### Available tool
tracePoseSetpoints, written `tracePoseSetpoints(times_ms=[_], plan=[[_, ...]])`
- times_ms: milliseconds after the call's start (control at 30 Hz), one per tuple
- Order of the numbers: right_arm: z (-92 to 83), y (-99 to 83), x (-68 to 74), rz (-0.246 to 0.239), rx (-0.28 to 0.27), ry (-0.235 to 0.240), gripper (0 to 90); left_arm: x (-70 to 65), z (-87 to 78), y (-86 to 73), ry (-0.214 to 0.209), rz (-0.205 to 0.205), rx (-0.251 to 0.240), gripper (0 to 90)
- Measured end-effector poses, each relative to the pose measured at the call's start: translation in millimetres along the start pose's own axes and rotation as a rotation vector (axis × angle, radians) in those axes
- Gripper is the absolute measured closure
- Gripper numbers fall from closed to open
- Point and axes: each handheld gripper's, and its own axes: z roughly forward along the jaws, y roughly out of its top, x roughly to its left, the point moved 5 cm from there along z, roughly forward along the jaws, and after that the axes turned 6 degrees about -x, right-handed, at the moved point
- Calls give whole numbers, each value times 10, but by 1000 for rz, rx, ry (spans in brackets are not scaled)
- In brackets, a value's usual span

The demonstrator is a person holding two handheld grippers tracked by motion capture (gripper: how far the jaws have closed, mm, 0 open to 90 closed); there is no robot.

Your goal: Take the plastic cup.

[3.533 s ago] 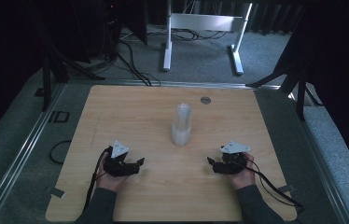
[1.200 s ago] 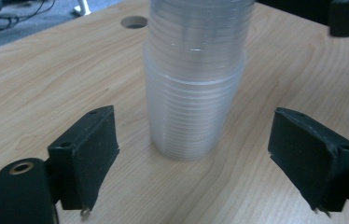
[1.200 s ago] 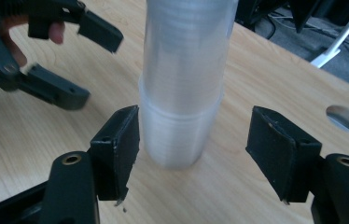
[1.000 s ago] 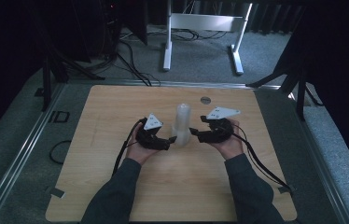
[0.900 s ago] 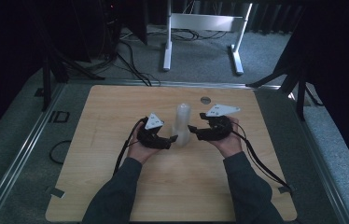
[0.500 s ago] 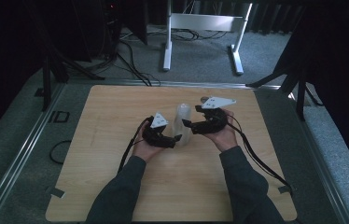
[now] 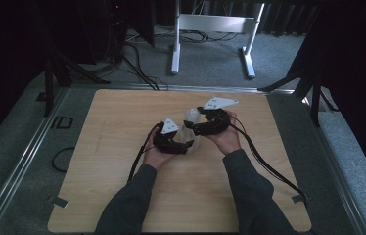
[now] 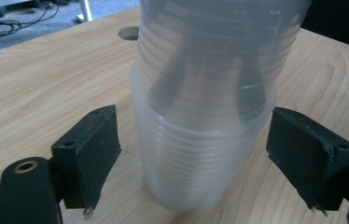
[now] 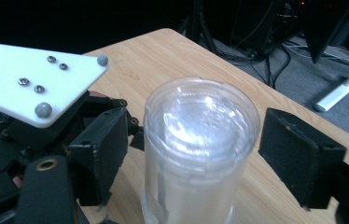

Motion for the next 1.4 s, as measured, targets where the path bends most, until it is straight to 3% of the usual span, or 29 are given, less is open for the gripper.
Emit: tracePoseSetpoints(times_ms=[800, 1400], plan=[[87, -27, -41, 33, -12, 32, 383, -37, 45, 7, 11, 7, 1, 236], [0, 66, -65, 51, -47, 44, 391, -42, 51, 3, 15, 15, 8, 242]])
